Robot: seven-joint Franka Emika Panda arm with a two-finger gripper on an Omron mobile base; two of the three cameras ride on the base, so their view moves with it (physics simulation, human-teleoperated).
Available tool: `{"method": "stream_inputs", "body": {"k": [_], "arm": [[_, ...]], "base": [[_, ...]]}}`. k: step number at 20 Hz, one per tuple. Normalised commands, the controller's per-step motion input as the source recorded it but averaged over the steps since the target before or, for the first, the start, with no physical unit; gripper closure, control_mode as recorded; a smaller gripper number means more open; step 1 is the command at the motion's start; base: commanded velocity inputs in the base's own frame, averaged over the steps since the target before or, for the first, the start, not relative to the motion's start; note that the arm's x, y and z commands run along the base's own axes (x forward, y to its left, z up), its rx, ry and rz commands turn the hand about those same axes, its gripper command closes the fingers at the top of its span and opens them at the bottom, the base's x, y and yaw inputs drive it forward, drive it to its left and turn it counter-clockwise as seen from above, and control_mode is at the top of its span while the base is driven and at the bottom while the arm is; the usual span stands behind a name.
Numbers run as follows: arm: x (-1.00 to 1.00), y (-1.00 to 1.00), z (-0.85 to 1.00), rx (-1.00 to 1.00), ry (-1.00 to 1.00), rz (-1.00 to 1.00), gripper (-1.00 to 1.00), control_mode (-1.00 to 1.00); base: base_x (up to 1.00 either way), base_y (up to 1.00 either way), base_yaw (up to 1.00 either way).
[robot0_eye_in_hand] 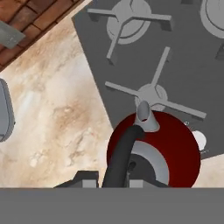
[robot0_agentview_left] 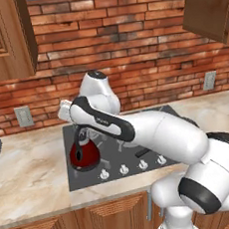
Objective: Pick the kettle from the counter and place it on a stove burner. Then turn the burner on.
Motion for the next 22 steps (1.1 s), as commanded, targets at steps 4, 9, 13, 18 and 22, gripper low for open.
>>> {"method": "stream_inputs", "body": {"k": [4,9,13,18,22], "arm": [[0.58,-0.06,0.11,0.0,0.0,-0.18,1.0,-1.0],[0.51,-0.08,0.0,0.0,0.14,0.0,1.0,-1.0],[0.19,-0.16,0.0,0.0,0.05,0.0,1.0,-1.0],[0.2,-0.2,-0.02,0.0,0.0,0.0,1.0,-1.0],[0.04,-0.01,0.0,0.0,0.0,0.0,1.0,-1.0]], "base": [[0.0,0.0,0.0],[0.0,0.0,0.0],[0.0,0.0,0.0],[0.0,0.0,0.0],[0.0,0.0,0.0]]}}
